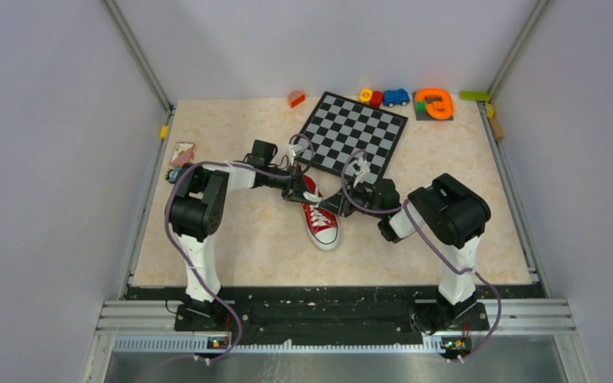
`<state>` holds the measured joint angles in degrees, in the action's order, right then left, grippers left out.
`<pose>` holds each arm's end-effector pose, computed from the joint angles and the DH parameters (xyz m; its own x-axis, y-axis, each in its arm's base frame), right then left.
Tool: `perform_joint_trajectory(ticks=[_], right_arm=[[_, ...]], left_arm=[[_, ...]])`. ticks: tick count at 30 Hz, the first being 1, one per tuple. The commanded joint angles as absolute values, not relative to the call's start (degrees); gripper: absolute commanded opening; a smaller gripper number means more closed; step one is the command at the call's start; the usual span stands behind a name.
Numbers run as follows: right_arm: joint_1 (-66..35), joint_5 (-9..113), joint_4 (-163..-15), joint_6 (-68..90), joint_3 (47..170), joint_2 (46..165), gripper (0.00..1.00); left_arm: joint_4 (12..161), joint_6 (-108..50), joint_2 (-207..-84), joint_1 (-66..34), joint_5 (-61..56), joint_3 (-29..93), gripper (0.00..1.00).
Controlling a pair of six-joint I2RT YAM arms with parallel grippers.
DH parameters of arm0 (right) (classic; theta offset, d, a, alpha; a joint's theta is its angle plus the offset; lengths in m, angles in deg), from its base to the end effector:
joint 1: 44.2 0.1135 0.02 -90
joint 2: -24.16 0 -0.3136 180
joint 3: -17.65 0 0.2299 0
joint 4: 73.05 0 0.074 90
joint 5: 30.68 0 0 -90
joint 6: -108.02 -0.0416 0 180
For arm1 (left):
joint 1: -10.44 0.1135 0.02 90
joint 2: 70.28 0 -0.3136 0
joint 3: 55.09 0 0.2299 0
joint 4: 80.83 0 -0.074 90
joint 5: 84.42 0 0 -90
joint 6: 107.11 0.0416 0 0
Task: Tie the shoes
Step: Cross the shoelace with the shoelace.
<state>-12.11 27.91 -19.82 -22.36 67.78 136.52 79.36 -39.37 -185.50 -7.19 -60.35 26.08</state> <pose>0.2889 0.2067 0.1830 -0.6772 0.2280 -0.6996 -0.5917 0.3963 0.7020 0.3676 -0.1567 0.1950 -0.9535 0.1409 -0.2665 0.2977 0.3014 -0.9058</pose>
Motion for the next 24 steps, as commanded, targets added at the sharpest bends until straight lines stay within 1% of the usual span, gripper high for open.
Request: perform_joint_trajectory(ticks=[1,5,17,24], right_arm=[[-11.84,23.9,-10.0,-22.04,70.31,137.26,0.24],[-12.68,22.95,-7.19,-23.02,70.01,137.76,0.25],[-12.82,23.28,-10.44,-21.83,72.41,139.07,0.26],[-12.82,22.39,-7.26,-23.98,73.47,141.04,0.27]], left_arm=[[79.53,-37.62,-188.03,-7.68,-63.4,28.84,0.0],[77.89,-36.36,-188.71,-7.45,-63.41,29.66,0.0],[77.57,-35.76,-189.75,-7.64,-65.03,29.33,0.0],[77.63,-35.82,-190.02,-8.28,-64.74,28.54,0.0]])
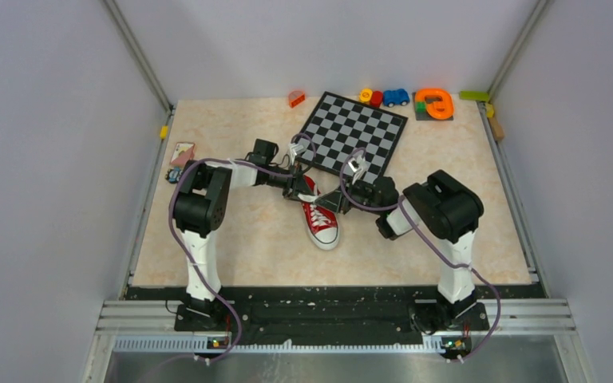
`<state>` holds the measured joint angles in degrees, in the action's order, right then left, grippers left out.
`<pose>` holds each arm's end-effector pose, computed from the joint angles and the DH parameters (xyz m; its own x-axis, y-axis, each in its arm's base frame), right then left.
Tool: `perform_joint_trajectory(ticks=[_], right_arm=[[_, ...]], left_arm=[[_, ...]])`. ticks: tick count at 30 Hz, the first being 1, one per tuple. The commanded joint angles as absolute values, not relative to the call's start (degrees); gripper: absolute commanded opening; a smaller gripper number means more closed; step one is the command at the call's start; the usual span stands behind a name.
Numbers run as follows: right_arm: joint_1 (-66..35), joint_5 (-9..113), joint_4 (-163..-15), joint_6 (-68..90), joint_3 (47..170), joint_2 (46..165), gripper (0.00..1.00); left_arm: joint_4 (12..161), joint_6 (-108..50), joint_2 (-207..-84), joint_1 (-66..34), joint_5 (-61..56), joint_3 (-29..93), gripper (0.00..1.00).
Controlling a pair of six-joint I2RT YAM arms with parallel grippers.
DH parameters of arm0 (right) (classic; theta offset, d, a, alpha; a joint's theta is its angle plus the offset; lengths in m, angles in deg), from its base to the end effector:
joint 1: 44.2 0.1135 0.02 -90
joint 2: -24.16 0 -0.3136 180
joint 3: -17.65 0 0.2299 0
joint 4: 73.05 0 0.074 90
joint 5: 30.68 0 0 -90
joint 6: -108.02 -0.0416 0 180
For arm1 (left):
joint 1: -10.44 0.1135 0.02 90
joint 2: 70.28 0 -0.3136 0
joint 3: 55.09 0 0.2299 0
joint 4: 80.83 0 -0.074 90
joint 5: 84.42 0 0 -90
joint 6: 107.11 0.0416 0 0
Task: Tie the shoes
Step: Cross the shoelace with the shoelace.
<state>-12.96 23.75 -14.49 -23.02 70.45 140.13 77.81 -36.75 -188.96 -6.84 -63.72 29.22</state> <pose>0.3026 0.2118 0.1816 -0.6543 0.2278 -0.7211 -0.6470 0.3251 0.6897 0.3801 -0.1590 0.1855 -0.9475 0.1703 -0.2705 0.3074 0.2530 -0.9173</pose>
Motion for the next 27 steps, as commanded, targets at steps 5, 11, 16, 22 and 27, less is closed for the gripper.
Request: perform_joint_trajectory(ticks=[5,11,16,22,27], right_arm=[[-13.19,21.74,-6.46,-24.47,71.99,140.08,0.24],[-14.52,17.76,-5.19,-26.12,71.27,139.76,0.29],[-15.09,15.56,-6.31,-25.65,71.66,139.62,0.27],[-15.5,12.58,-6.39,-24.95,72.99,140.56,0.28],[-15.63,11.45,-6.83,-24.31,74.18,141.68,0.17]], left_arm=[[78.55,-36.61,-190.3,-8.35,-64.64,28.73,0.0],[78.52,-36.88,-190.6,-8.37,-64.63,29.4,0.0],[78.6,-36.97,-190.69,-8.33,-64.78,29.75,0.0],[78.68,-37.06,-190.86,-8.29,-64.87,29.95,0.0],[78.69,-36.97,-190.79,-8.28,-64.91,29.95,0.0]])
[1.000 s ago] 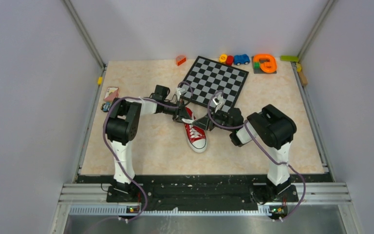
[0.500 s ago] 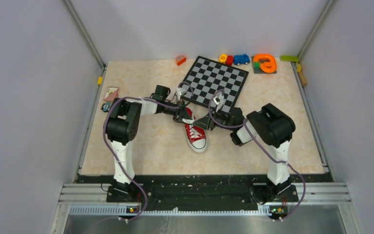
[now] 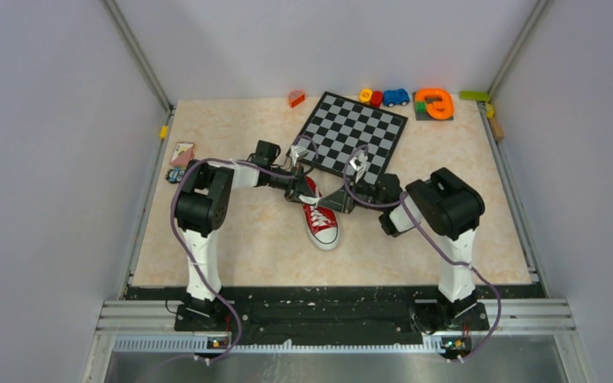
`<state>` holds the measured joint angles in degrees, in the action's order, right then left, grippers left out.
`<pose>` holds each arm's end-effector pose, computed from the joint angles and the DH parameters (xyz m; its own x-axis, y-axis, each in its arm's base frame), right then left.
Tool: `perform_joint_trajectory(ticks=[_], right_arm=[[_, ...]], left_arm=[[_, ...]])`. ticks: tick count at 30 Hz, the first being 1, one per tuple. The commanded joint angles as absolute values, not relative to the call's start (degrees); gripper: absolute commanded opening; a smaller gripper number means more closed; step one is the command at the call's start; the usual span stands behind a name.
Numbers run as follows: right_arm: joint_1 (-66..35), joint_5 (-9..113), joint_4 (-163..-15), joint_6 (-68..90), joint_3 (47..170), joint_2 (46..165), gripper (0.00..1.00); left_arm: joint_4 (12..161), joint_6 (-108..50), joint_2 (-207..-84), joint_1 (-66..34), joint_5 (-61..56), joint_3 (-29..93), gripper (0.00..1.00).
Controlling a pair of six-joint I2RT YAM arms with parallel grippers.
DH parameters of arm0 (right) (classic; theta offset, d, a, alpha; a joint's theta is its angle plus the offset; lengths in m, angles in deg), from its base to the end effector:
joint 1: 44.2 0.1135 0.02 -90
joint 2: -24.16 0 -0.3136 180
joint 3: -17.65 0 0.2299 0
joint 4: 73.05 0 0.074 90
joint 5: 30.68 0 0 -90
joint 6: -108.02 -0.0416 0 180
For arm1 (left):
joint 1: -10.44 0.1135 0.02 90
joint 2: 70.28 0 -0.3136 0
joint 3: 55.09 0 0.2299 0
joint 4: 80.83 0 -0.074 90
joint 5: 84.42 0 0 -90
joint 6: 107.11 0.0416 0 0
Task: Tie the shoes
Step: Cross the shoelace with the shoelace.
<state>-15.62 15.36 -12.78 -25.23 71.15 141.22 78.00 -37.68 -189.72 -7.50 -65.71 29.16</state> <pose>0.3100 0.2018 0.1810 -0.6896 0.1860 -0.6999 -0.6595 0.2378 0.7131 0.3783 -0.1639 0.1814 -0.9517 0.1896 -0.2416 0.2816 0.2245 -0.9329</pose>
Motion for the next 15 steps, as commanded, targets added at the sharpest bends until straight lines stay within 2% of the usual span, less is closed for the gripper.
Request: perform_joint_trajectory(ticks=[1,7,15], right_arm=[[-15.64,11.16,-6.99,-24.2,74.44,141.87,0.16],[-15.69,10.63,-9.66,-21.88,75.11,141.86,0.0],[-15.73,10.45,-10.0,-21.71,75.23,142.04,0.0]], left_arm=[[78.7,-36.97,-190.78,-8.28,-64.92,29.95,0.0],[78.62,-36.89,-190.63,-8.28,-64.98,29.94,0.0],[78.71,-36.8,-190.37,-8.26,-64.94,30.08,0.0]])
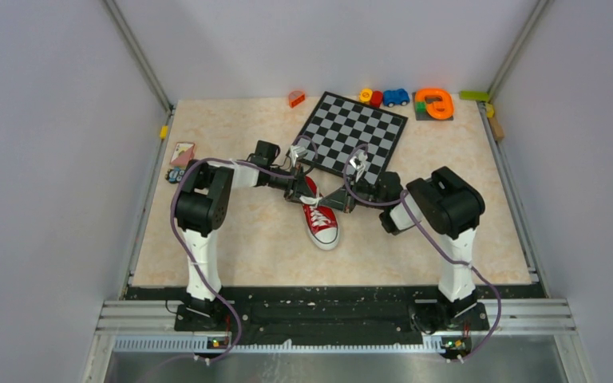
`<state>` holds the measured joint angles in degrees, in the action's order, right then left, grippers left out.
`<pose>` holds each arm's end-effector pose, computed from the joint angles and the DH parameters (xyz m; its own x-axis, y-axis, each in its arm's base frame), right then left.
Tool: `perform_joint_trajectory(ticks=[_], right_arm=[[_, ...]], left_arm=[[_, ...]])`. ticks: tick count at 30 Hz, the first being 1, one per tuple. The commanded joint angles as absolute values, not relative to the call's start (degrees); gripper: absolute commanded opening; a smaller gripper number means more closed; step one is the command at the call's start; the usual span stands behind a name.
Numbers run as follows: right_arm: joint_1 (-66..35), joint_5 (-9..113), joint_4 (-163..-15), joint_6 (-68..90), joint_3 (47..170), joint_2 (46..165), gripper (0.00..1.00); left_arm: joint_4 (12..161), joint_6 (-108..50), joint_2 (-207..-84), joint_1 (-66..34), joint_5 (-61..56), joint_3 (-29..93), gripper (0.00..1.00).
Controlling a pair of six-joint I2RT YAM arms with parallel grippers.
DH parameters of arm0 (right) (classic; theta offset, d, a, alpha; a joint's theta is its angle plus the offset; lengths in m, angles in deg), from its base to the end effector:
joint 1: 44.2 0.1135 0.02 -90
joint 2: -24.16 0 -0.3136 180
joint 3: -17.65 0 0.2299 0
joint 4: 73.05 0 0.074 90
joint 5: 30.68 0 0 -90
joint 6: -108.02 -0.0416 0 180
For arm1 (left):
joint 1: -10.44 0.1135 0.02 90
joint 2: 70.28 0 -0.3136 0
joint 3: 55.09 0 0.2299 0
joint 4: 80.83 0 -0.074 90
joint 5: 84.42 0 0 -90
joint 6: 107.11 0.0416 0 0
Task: Tie the shoes
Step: Cross the shoelace with the shoelace.
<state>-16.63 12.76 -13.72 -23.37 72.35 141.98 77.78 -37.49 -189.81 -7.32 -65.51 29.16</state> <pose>0.3164 0.1993 0.1790 -0.6790 0.1583 -0.7169 -0.6818 0.2259 0.6957 0.3788 -0.1626 0.1805 -0.9527 0.1866 -0.2398 0.2796 0.2294 -0.9323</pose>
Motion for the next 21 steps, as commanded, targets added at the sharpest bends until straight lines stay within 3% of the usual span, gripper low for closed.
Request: perform_joint_trajectory(ticks=[1,21], right_arm=[[-15.73,10.6,-10.08,-21.71,75.19,141.96,0.0],[-16.16,12.65,-17.54,-19.37,75.32,140.06,0.0]], left_arm=[[78.69,-36.79,-190.3,-8.28,-64.94,30.08,0.0],[78.92,-36.85,-189.17,-8.13,-64.9,29.67,0.1]])
